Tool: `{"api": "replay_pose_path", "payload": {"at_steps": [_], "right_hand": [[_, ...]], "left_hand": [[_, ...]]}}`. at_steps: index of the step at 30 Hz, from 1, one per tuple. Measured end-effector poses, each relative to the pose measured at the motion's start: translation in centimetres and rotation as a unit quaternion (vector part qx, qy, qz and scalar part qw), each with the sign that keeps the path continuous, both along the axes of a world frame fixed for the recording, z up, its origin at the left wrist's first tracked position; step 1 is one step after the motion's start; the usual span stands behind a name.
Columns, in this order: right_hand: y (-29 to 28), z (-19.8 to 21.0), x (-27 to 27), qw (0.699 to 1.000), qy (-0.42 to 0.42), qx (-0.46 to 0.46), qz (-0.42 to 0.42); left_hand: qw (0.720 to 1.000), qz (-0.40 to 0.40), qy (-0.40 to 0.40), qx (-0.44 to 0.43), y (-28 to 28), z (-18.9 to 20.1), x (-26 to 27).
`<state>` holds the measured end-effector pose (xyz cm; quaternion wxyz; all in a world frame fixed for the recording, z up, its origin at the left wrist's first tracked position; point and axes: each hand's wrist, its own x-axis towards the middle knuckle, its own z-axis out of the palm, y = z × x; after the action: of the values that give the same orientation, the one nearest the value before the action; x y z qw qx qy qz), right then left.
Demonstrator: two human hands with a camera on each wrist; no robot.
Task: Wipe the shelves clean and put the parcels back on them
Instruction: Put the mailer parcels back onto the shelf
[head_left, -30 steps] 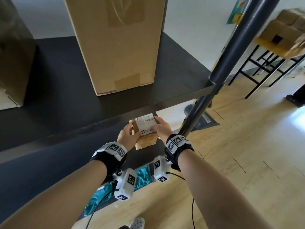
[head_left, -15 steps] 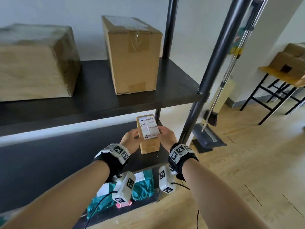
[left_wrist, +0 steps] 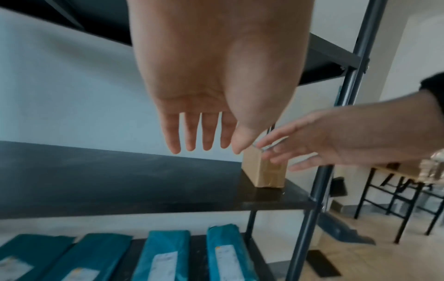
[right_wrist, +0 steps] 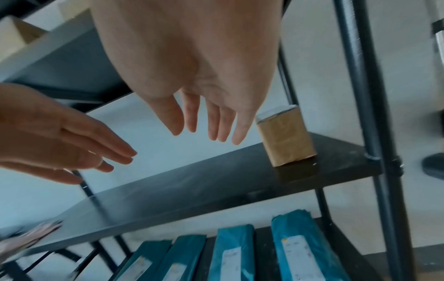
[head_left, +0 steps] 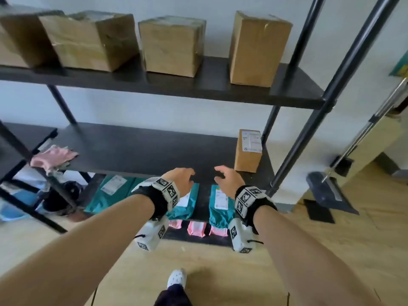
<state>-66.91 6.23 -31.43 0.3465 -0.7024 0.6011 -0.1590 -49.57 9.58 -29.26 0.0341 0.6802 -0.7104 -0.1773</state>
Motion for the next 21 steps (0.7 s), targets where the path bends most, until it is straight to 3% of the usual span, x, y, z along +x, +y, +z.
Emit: {"api": "replay_pose_path", "payload": {"at_steps": [7,14,21], "right_hand": [[5.3,-1.4,10.4,0.991,0.036,0.031,0.126],[10.9,-2.7,23.8,0.966,0.063,0.061,0.245],[15.9,-2.7,39.1,0.948,0.069,0.069,0.303]], "left_hand": [[0.990,0.109,-0.082,0.041,10.1,-1.6,8.9],[0.970,0.217,-0.086,0.074,18.6,-1.5,20.9],[0.944,0.314,-0.071,0.072,25.1,-2.1,34.8]]}}
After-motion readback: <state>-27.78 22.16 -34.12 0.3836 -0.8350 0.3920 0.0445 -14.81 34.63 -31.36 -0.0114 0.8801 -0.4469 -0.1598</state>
